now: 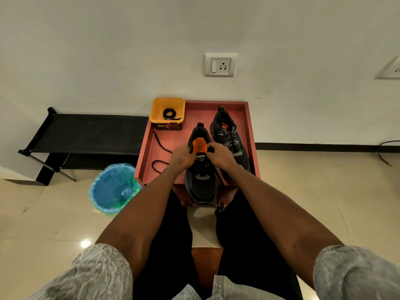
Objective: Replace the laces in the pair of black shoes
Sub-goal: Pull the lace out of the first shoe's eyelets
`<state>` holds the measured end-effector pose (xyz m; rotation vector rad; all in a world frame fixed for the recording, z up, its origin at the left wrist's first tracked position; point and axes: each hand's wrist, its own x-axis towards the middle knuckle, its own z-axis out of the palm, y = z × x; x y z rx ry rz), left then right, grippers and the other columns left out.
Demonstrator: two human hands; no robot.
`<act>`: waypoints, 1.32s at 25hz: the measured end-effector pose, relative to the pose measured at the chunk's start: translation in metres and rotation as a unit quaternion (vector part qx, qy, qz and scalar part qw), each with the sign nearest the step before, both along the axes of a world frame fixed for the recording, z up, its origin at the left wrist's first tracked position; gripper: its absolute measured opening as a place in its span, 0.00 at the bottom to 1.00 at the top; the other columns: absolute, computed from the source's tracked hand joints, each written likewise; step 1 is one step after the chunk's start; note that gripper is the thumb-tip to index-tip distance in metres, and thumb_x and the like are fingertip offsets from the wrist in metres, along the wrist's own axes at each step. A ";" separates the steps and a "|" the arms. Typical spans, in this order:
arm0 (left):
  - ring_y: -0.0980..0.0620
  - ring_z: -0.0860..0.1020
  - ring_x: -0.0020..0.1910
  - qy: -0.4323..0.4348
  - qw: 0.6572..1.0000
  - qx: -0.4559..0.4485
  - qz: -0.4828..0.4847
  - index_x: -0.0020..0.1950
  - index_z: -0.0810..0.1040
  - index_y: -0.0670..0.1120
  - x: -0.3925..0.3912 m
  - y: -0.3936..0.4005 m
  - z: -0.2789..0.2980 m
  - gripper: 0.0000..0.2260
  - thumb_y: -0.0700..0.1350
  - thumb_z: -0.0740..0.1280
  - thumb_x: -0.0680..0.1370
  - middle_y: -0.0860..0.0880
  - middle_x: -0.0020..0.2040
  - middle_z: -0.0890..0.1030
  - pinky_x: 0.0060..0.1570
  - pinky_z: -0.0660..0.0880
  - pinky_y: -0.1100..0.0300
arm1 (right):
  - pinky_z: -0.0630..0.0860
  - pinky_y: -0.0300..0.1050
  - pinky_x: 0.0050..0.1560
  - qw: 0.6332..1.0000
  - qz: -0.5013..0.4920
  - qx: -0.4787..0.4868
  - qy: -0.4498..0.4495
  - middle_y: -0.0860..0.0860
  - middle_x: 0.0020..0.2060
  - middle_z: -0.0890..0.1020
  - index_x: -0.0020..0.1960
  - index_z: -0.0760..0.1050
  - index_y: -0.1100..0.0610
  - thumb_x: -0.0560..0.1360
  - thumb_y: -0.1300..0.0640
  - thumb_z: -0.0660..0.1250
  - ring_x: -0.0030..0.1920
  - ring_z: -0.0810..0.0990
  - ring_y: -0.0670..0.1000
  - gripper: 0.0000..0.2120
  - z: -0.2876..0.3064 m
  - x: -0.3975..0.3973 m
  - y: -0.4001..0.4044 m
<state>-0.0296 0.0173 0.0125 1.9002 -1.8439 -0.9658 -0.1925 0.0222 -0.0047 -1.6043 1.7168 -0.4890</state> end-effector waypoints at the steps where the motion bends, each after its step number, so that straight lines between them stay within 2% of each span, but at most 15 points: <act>1: 0.49 0.70 0.27 0.024 0.999 0.022 0.020 0.28 0.66 0.45 0.006 -0.002 -0.005 0.17 0.41 0.65 0.77 0.48 0.26 0.70 0.27 0.67 0.53 | 0.72 0.44 0.35 1.000 -0.013 0.004 -0.016 0.53 0.40 0.82 0.61 0.77 0.54 0.77 0.59 0.63 0.35 0.78 0.49 0.13 -0.001 -0.002 0.000; 4: 0.47 0.74 0.33 0.110 0.988 0.065 0.090 0.34 0.74 0.43 0.013 -0.001 -0.015 0.08 0.37 0.66 0.73 0.44 0.31 0.75 0.41 0.79 0.40 | 0.75 0.48 0.37 0.996 -0.053 0.025 -0.070 0.53 0.37 0.80 0.61 0.75 0.55 0.77 0.63 0.62 0.32 0.76 0.48 0.14 0.000 -0.009 0.003; 6: 0.49 0.75 0.40 0.114 0.990 0.037 0.080 0.45 0.80 0.42 0.008 0.006 -0.006 0.02 0.39 0.67 0.76 0.47 0.39 0.77 0.50 0.80 0.48 | 0.76 0.47 0.38 0.995 -0.043 0.029 -0.084 0.51 0.37 0.79 0.62 0.75 0.55 0.78 0.63 0.63 0.33 0.77 0.48 0.14 0.000 -0.011 0.005; 9: 0.51 0.73 0.57 0.073 0.995 -0.068 0.018 0.68 0.75 0.43 -0.002 0.014 0.005 0.16 0.40 0.66 0.80 0.49 0.58 0.74 0.55 0.67 0.60 | 0.80 0.56 0.53 0.994 -0.006 0.022 -0.110 0.55 0.48 0.82 0.65 0.75 0.53 0.79 0.59 0.67 0.47 0.82 0.55 0.14 0.002 -0.013 0.008; 11: 0.44 0.69 0.68 0.021 0.995 -0.074 -0.069 0.67 0.77 0.43 -0.010 0.010 0.000 0.15 0.40 0.63 0.81 0.45 0.70 0.69 0.63 0.65 0.58 | 0.79 0.59 0.55 0.995 0.012 0.011 -0.103 0.58 0.52 0.83 0.67 0.74 0.54 0.79 0.57 0.67 0.51 0.82 0.59 0.16 0.001 -0.014 0.010; 14: 0.39 0.50 0.78 -0.083 0.985 0.030 -0.148 0.64 0.80 0.44 -0.018 0.006 -0.012 0.14 0.43 0.61 0.81 0.42 0.80 0.50 0.76 0.52 0.48 | 0.77 0.51 0.46 0.997 0.056 -0.007 -0.050 0.50 0.44 0.80 0.66 0.76 0.53 0.80 0.57 0.66 0.40 0.79 0.51 0.15 0.006 -0.012 0.008; 17: 0.37 0.50 0.78 -0.088 0.982 0.018 -0.165 0.61 0.81 0.41 -0.017 0.008 -0.014 0.12 0.40 0.63 0.80 0.39 0.80 0.49 0.77 0.51 0.47 | 0.72 0.45 0.43 0.998 0.053 -0.003 -0.019 0.47 0.41 0.79 0.65 0.77 0.51 0.80 0.56 0.65 0.35 0.75 0.44 0.15 0.007 -0.007 0.005; 20: 0.41 0.70 0.66 0.052 0.992 -0.050 -0.099 0.49 0.80 0.33 -0.012 0.014 -0.023 0.07 0.36 0.64 0.79 0.41 0.75 0.62 0.65 0.70 0.48 | 0.76 0.47 0.45 0.999 0.039 -0.005 -0.009 0.51 0.45 0.83 0.65 0.78 0.49 0.78 0.55 0.67 0.41 0.80 0.50 0.16 0.002 -0.003 0.005; 23: 0.45 0.76 0.58 0.180 0.981 -0.063 0.039 0.46 0.77 0.40 -0.009 0.025 -0.037 0.03 0.37 0.64 0.78 0.43 0.66 0.73 0.57 0.75 0.50 | 0.77 0.47 0.47 1.000 0.022 0.000 -0.010 0.53 0.49 0.84 0.67 0.76 0.50 0.76 0.55 0.67 0.44 0.82 0.52 0.19 -0.001 -0.003 0.004; 25: 0.48 0.78 0.48 0.306 0.929 0.000 0.208 0.50 0.77 0.44 -0.006 0.028 -0.049 0.04 0.38 0.63 0.78 0.45 0.52 0.79 0.46 0.78 0.55 | 0.78 0.48 0.48 1.000 0.017 0.007 -0.007 0.53 0.51 0.84 0.70 0.74 0.51 0.76 0.56 0.67 0.45 0.82 0.52 0.22 -0.003 -0.003 0.002; 26: 0.50 0.76 0.41 0.378 0.876 0.048 0.295 0.48 0.76 0.43 -0.007 0.029 -0.051 0.04 0.36 0.62 0.78 0.46 0.43 0.78 0.38 0.75 0.59 | 0.78 0.49 0.49 1.000 0.015 0.010 -0.006 0.53 0.53 0.84 0.71 0.73 0.51 0.76 0.56 0.67 0.46 0.82 0.52 0.23 -0.004 -0.002 0.001; 28: 0.50 0.71 0.35 0.429 0.806 0.124 0.387 0.43 0.75 0.42 -0.007 0.027 -0.052 0.05 0.34 0.61 0.77 0.46 0.36 0.74 0.31 0.69 0.59 | 0.79 0.49 0.50 1.000 0.009 0.014 -0.006 0.54 0.54 0.83 0.73 0.71 0.52 0.77 0.57 0.67 0.48 0.83 0.54 0.25 -0.002 -0.001 0.002; 29: 0.50 0.71 0.35 0.407 0.820 0.139 0.377 0.40 0.74 0.42 -0.007 0.025 -0.048 0.06 0.35 0.61 0.76 0.46 0.35 0.74 0.31 0.69 0.57 | 0.79 0.49 0.51 1.000 0.008 0.015 -0.002 0.54 0.56 0.83 0.74 0.70 0.52 0.78 0.57 0.67 0.50 0.83 0.54 0.25 -0.001 -0.001 0.002; 31: 0.47 0.74 0.38 0.283 0.911 0.099 0.282 0.39 0.74 0.43 -0.003 0.020 -0.031 0.07 0.35 0.61 0.76 0.45 0.38 0.76 0.38 0.73 0.53 | 0.76 0.49 0.54 1.000 0.014 0.014 0.009 0.56 0.60 0.81 0.75 0.69 0.53 0.79 0.55 0.67 0.55 0.82 0.56 0.25 -0.003 -0.002 0.002; 33: 0.42 0.77 0.56 0.139 0.978 -0.023 0.153 0.51 0.79 0.40 0.003 0.014 -0.021 0.08 0.36 0.60 0.77 0.41 0.57 0.78 0.54 0.75 0.49 | 0.75 0.47 0.52 0.999 0.028 0.002 0.020 0.55 0.60 0.81 0.74 0.70 0.52 0.79 0.53 0.67 0.55 0.81 0.56 0.24 -0.004 -0.002 0.003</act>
